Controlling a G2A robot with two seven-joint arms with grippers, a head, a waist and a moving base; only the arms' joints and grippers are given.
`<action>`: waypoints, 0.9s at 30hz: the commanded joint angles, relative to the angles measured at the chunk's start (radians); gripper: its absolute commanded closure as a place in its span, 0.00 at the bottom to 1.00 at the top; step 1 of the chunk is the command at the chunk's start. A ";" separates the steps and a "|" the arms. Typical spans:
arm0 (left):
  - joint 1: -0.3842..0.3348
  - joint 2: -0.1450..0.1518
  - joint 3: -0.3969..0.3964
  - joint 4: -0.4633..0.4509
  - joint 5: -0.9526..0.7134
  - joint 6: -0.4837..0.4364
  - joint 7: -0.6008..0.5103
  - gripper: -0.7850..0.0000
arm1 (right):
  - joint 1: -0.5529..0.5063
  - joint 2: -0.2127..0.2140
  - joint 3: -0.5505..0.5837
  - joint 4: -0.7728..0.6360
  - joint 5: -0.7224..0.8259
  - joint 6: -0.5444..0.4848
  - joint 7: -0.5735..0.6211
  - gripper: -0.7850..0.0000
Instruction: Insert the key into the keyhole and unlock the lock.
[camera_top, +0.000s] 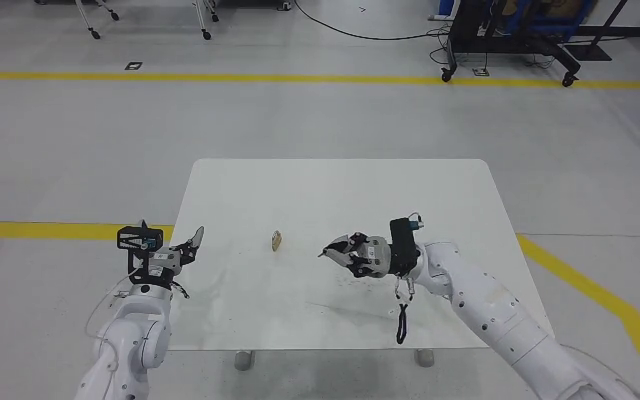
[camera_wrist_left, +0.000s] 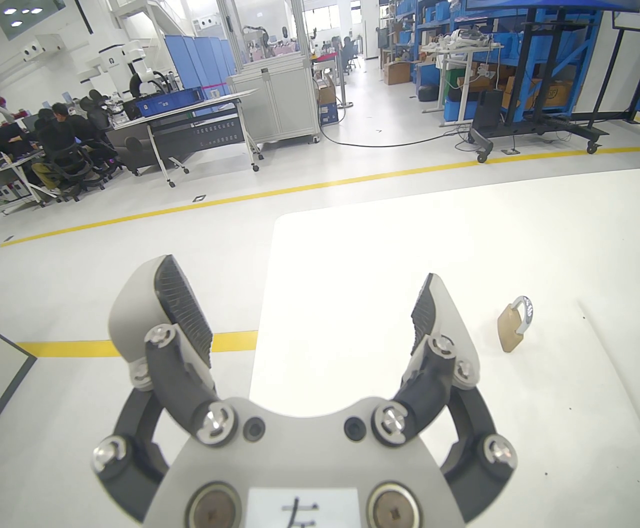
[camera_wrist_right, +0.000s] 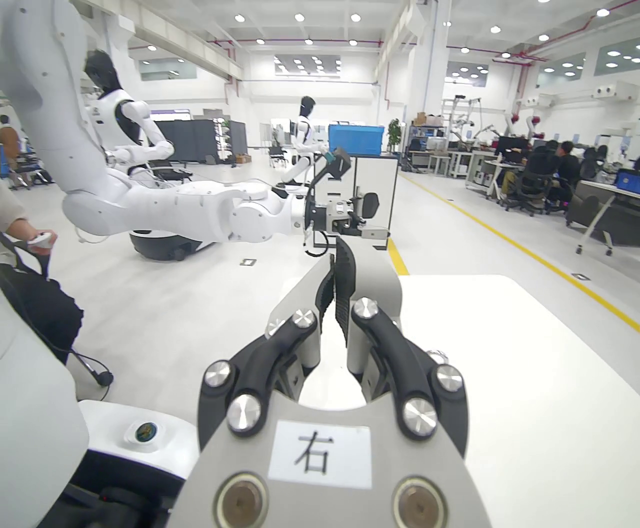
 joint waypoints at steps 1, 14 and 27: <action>0.000 0.000 0.000 0.000 0.000 0.000 0.000 0.00 | -0.003 -0.001 0.007 -0.006 0.004 0.000 0.023 1.00; -0.178 -0.005 0.104 0.034 -0.175 -0.314 -0.057 0.00 | -0.003 -0.001 0.007 -0.006 0.004 0.000 0.023 1.00; -0.519 -0.024 0.332 0.321 -0.828 -0.797 -0.369 0.00 | 0.103 -0.061 -0.234 0.284 1.032 0.000 0.216 1.00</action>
